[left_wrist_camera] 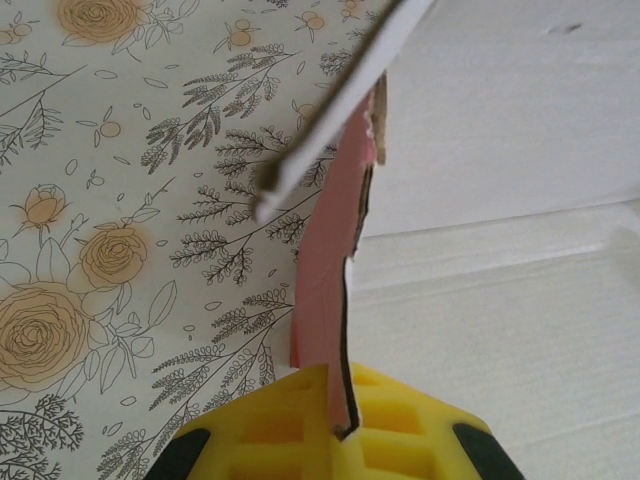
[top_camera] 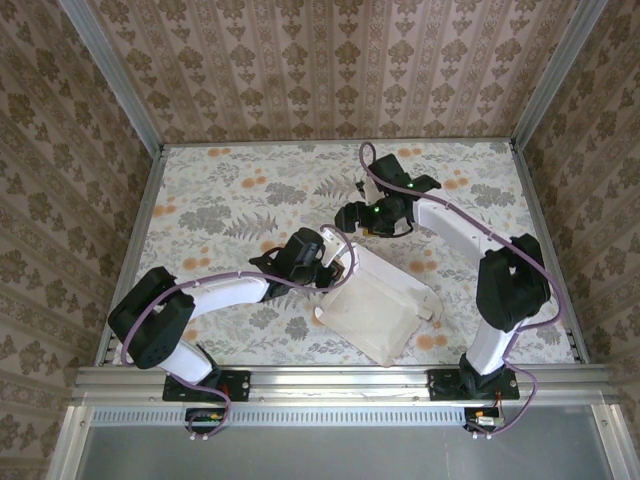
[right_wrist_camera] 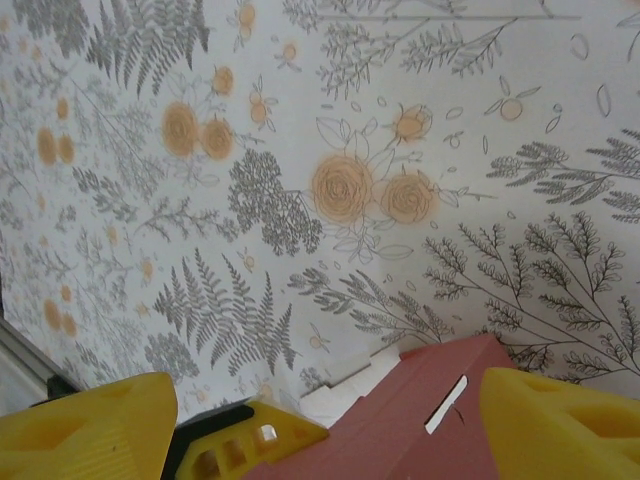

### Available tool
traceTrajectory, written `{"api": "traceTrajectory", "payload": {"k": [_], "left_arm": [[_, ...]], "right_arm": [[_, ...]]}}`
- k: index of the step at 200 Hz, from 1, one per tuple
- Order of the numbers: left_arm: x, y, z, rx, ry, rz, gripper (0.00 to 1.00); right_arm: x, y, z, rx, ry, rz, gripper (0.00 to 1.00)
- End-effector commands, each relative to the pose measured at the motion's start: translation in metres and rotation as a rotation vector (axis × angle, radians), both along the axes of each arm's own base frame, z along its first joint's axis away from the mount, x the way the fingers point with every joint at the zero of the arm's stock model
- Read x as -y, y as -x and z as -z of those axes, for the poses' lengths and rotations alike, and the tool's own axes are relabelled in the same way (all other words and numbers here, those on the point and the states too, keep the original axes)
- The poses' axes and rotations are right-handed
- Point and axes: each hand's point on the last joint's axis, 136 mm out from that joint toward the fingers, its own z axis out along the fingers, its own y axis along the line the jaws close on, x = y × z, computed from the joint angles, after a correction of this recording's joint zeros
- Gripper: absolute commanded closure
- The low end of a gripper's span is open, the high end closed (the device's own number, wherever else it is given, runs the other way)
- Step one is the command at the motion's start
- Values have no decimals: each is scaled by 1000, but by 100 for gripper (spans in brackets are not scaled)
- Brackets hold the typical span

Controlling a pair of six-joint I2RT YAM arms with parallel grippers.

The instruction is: Fold the paper box

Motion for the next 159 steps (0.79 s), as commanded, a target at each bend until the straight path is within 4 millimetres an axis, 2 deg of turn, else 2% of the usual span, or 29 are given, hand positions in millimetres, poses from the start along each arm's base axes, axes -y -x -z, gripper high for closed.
{"api": "traceTrajectory", "payload": {"k": [1, 67, 159], "left_arm": [[-13, 8, 26, -34, -86, -3, 100], [-13, 8, 27, -38, -91, -5, 100], [-14, 8, 28, -40, -98, -11, 100]], "right_arm": [[-1, 17, 1, -65, -2, -89, 20], [2, 43, 0, -107, 2, -235, 25], [12, 62, 4, -131, 41, -304, 27]]}}
